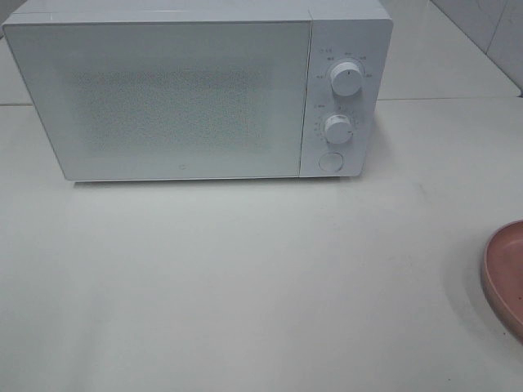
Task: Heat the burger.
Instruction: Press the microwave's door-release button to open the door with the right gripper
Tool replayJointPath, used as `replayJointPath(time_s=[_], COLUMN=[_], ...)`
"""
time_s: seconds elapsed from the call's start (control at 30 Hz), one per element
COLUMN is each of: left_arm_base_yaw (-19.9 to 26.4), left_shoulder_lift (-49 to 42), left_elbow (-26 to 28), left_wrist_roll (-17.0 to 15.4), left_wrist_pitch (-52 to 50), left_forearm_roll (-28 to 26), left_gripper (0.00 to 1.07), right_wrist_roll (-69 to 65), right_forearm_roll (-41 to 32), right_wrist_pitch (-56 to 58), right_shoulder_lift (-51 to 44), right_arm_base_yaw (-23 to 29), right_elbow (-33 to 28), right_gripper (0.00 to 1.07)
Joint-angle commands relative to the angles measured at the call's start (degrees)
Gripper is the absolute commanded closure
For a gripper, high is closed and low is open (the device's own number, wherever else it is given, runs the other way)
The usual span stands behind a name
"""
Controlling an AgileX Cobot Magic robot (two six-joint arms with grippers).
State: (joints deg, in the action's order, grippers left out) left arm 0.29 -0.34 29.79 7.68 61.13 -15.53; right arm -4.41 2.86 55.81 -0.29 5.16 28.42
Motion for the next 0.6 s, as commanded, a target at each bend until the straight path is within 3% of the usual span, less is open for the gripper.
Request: replayJointPath(time_s=[0.03, 0.6], left_arm_base_yaw=[-0.2, -0.2], left_shoulder_lift=[-1.0, -1.0], left_elbow=[-0.1, -0.1], left_wrist_roll=[-0.1, -0.1], left_wrist_pitch=[0.1, 0.1], left_forearm_roll=[-0.1, -0.1], left_gripper=[0.07, 0.07], right_wrist_roll=[0.5, 0.2], right_forearm_roll=[-0.3, -0.2], right_wrist_pitch=[-0.9, -2.1], right_shoulder_lift=[-1.4, -1.3], right_arm_base_yaw=[-0.2, -0.2], right_elbow=[-0.1, 1.1], right_gripper=[0.33, 0.33])
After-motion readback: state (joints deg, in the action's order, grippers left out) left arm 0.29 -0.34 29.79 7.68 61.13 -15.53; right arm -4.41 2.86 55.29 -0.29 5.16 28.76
